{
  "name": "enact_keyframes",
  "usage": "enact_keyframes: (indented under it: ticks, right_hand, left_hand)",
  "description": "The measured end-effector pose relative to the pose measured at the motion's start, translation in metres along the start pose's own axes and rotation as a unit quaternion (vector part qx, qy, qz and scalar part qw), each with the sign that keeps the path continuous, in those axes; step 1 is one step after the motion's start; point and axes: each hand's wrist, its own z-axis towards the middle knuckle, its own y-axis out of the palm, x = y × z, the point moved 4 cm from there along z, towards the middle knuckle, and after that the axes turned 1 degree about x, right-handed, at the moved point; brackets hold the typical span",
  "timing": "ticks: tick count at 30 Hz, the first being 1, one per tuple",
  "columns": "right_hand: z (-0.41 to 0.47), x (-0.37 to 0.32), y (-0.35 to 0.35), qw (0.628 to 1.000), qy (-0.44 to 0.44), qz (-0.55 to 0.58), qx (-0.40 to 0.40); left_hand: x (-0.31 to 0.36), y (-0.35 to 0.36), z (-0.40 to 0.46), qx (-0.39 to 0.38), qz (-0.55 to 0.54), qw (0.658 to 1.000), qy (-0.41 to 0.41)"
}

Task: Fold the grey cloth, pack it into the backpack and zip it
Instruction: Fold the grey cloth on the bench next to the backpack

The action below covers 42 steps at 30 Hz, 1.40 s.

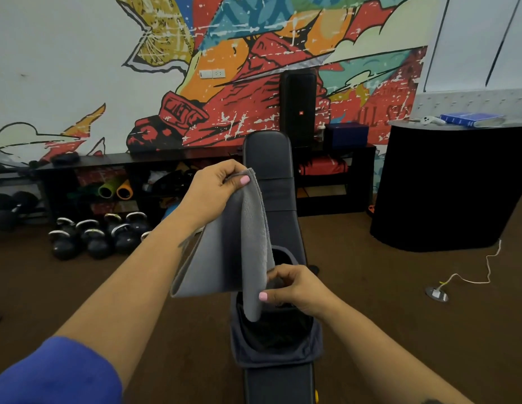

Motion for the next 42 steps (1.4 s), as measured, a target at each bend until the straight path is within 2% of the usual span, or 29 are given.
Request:
enact_keyframes:
  ticks: [5, 10, 18, 24, 27, 31, 36, 42]
  right_hand:
    - [0.000, 0.009, -0.005, 0.999, 0.014, -0.032, 0.004]
    - [-0.001, 0.004, -0.016, 0.998, -0.014, -0.066, 0.007]
    - [-0.002, 0.005, -0.026, 0.994, 0.055, -0.084, -0.041]
    - [-0.004, 0.003, -0.044, 0.987, 0.040, -0.118, 0.101]
    - [-0.006, 0.004, -0.052, 0.980, 0.017, -0.068, 0.185]
    - [-0.009, 0.005, -0.056, 0.967, 0.003, 0.048, 0.250]
    - [-0.010, 0.004, -0.065, 0.935, -0.002, 0.186, 0.301]
    - [-0.006, 0.007, -0.070, 0.909, 0.005, 0.254, 0.330]
  left_hand:
    - [-0.009, -0.002, -0.001, 0.005, 0.000, 1.000, -0.013]
    - [-0.019, -0.004, -0.004, 0.013, 0.007, 0.999, -0.028]
    - [-0.028, -0.006, -0.007, 0.025, 0.004, 0.998, -0.049]
    - [-0.039, -0.018, -0.012, 0.052, 0.003, 0.997, -0.058]
    - [-0.047, -0.020, -0.017, 0.057, -0.006, 0.996, -0.065]
    - [-0.054, -0.021, -0.026, 0.083, -0.029, 0.993, -0.080]
    - [-0.065, -0.019, -0.035, 0.093, -0.046, 0.988, -0.114]
    - [-0.081, -0.013, -0.046, 0.098, -0.080, 0.980, -0.155]
